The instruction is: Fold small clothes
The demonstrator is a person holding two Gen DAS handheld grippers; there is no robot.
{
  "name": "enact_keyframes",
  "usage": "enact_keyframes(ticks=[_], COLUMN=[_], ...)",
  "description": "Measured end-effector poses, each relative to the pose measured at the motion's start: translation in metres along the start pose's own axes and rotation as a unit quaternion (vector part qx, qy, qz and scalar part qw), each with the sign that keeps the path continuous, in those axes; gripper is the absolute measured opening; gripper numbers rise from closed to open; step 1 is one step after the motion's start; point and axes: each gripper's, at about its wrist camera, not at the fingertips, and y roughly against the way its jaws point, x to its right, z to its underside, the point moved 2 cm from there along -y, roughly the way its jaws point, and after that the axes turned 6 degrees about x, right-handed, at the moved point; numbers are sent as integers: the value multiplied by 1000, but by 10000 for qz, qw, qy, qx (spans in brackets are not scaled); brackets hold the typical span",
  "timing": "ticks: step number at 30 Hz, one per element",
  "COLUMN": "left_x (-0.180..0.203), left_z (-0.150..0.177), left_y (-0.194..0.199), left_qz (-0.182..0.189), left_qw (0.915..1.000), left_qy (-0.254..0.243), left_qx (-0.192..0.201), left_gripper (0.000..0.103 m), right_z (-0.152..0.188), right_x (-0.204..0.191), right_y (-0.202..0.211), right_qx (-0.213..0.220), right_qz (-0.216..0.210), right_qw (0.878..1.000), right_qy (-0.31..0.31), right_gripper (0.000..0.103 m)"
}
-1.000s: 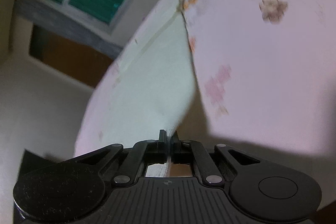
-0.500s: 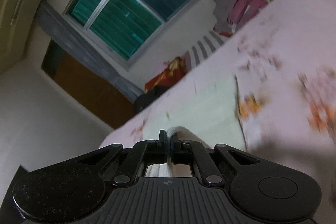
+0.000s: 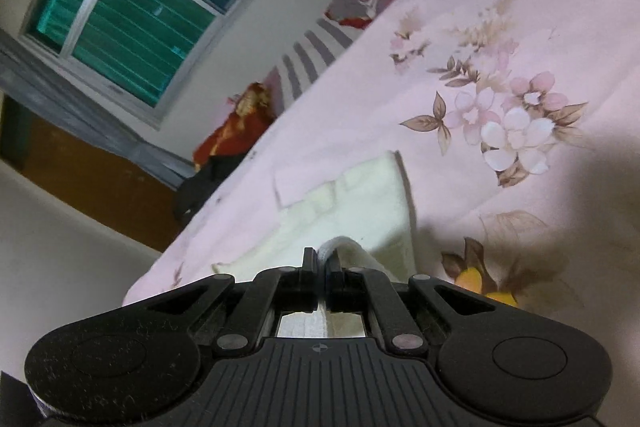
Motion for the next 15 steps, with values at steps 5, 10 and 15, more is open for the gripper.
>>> enact_keyframes(ticks=[5,10,15], left_x=[-8,-10,-4], left_z=[-16,-26,-33], left_y=[-26,-42,-35], left_qz=[123,360,441], left_qw=[9994,9982,9984], left_qy=[285,463,148], left_qx=[-181,138,324], left_gripper=[9,66,70], right_z=[-11,-19,-27], right_x=[7,16,18], right_y=[-27,-51,-42], right_qx=[-228,-110,499], right_qz=[93,-175,-159], right_qw=[9996,9991,9979], right_qy=[-113,-381,-384], right_gripper=[3,23,79])
